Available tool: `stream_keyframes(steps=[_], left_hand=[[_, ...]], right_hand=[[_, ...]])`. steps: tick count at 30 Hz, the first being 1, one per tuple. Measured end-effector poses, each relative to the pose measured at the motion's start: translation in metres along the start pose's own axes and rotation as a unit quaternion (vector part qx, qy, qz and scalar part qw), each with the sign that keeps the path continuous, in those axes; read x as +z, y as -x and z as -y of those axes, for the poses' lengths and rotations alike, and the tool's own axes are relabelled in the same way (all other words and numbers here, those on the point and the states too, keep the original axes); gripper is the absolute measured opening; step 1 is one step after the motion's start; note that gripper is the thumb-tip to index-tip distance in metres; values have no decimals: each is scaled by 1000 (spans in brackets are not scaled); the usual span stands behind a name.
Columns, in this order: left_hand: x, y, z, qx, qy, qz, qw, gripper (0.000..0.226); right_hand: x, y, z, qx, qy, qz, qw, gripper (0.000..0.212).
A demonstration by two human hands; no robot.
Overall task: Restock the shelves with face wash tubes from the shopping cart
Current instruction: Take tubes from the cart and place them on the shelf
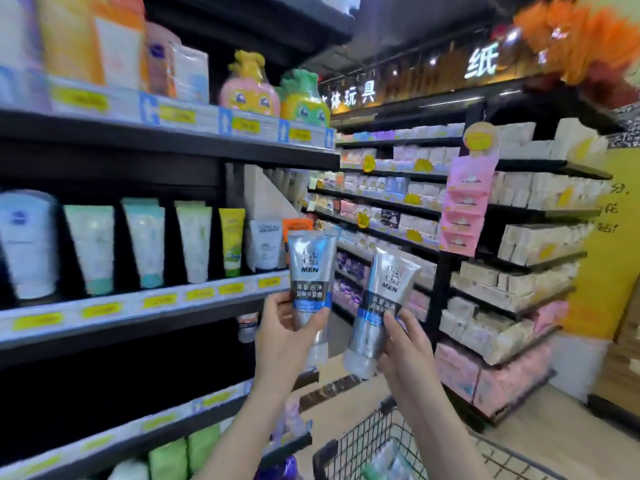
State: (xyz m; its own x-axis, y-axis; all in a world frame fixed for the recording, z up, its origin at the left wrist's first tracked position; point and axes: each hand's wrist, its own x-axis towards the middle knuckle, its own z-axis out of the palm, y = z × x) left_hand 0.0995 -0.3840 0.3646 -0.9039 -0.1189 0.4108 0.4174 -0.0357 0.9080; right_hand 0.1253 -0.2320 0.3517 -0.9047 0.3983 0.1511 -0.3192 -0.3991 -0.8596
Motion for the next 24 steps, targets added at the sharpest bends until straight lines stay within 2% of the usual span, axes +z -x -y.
stream_keyframes(steps=[2, 4, 7, 9, 12, 15, 24], left_hand=[[-23, 0, -13, 13, -11, -38, 999, 36], [-48, 2, -26, 24, -24, -72, 997, 36], [-85, 8, -44, 43, -48, -105, 992, 38], [-110, 11, -54, 49, -66, -129, 988, 39], [-144, 14, -63, 51, -77, -160, 983, 39], [-178, 20, -71, 48, -83, -182, 979, 38], [-296, 7, -77, 25, -139, -248, 958, 41]], right_hand=[[25, 7, 0, 8, -22, 40, 999, 18], [51, 17, 0, 23, -58, 73, 995, 16], [84, 29, -9, 49, -70, 106, 991, 37], [106, 38, -14, 71, -69, 131, 986, 43], [133, 50, -26, 92, -64, 172, 979, 35], [160, 61, -37, 109, -68, 212, 969, 12], [256, 86, -69, 146, -48, 255, 955, 22]])
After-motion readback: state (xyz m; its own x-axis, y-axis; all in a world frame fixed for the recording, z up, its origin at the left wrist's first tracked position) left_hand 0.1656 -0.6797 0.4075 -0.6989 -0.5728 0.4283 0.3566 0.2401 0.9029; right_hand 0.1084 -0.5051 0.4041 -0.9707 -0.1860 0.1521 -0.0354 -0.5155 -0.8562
